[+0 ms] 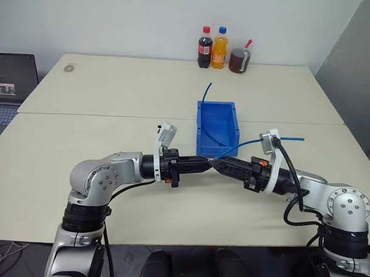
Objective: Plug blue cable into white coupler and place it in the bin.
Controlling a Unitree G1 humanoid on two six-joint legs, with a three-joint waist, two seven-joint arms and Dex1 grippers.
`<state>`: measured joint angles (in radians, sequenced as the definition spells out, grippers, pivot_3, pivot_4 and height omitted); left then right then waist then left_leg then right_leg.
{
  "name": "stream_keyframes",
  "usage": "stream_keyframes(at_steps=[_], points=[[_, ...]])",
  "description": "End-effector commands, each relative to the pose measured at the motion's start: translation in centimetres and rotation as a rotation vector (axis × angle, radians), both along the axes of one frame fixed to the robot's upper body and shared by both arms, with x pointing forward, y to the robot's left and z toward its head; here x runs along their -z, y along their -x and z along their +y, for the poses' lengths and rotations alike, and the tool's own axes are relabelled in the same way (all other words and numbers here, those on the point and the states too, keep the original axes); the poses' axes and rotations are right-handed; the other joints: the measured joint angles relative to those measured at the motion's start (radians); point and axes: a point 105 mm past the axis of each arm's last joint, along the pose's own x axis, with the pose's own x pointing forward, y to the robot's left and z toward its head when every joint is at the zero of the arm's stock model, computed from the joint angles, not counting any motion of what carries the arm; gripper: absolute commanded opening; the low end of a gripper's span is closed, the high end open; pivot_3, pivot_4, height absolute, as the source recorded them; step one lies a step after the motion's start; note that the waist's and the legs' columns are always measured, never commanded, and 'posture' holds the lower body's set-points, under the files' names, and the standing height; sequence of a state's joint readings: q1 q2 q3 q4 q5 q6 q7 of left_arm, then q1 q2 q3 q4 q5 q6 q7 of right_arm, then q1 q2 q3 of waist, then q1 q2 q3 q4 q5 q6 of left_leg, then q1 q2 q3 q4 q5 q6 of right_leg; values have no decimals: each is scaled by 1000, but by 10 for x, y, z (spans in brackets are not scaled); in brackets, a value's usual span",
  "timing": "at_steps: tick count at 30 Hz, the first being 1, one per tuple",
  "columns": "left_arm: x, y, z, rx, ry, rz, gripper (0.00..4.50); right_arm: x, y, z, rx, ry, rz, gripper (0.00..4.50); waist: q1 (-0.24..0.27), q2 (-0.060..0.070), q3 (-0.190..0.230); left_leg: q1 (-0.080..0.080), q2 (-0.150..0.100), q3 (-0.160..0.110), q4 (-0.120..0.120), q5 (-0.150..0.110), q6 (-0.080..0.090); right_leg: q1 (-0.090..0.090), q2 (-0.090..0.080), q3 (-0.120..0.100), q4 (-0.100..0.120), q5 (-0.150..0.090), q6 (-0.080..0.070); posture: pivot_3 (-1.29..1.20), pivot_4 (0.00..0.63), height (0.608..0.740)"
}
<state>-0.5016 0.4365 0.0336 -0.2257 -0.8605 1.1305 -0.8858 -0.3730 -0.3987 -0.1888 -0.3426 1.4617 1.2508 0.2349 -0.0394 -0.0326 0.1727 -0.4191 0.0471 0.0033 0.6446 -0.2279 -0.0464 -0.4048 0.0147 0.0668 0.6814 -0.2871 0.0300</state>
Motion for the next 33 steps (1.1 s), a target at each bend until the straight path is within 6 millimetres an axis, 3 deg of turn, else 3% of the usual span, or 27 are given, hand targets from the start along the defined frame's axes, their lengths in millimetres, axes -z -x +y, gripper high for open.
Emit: stream_keyframes(at_steps=[1,6,11,15,23,24,30,33], points=[[-10,3,-4,29,16,-48,253,-9,-1,2,-7,-34,-18,3542,0,0,0,0,0,0,0,0,0,0,0,0,0,0,0,0,150,740],[-9,4,-5,32,15,-53,253,-9,-4,2,7,-36,-5,2452,0,0,0,0,0,0,0,0,0,0,0,0,0,0,0,0,150,740],[-9,4,-5,30,15,-59,253,-11,-9,0,19,-46,5,1046,0,0,0,0,0,0,0,0,0,0,0,0,0,0,0,0,150,740],[-9,3,-5,27,16,-63,253,-11,-9,-2,15,-45,12,255,0,0,0,0,0,1,0,0,0,0,0,0,0,0,0,0,150,740],[-8,3,-5,29,15,-78,253,-10,-4,-2,-4,-34,18,180,1,0,0,0,0,1,0,0,0,0,0,0,0,0,-1,0,150,740],[-9,7,-4,56,20,-74,955,-9,-4,-3,-3,-30,16,180,1,0,0,0,0,1,0,0,0,0,0,0,0,0,-1,0,150,740],[-7,14,7,111,-26,-111,2015,-13,-10,-4,15,-27,-1,180,0,0,0,0,0,1,0,0,0,0,0,0,0,0,0,0,150,740],[-5,3,20,49,-104,-205,2650,-14,-16,-5,34,-22,-16,180,0,0,0,0,0,1,0,0,0,0,0,0,0,0,0,0,150,740]])
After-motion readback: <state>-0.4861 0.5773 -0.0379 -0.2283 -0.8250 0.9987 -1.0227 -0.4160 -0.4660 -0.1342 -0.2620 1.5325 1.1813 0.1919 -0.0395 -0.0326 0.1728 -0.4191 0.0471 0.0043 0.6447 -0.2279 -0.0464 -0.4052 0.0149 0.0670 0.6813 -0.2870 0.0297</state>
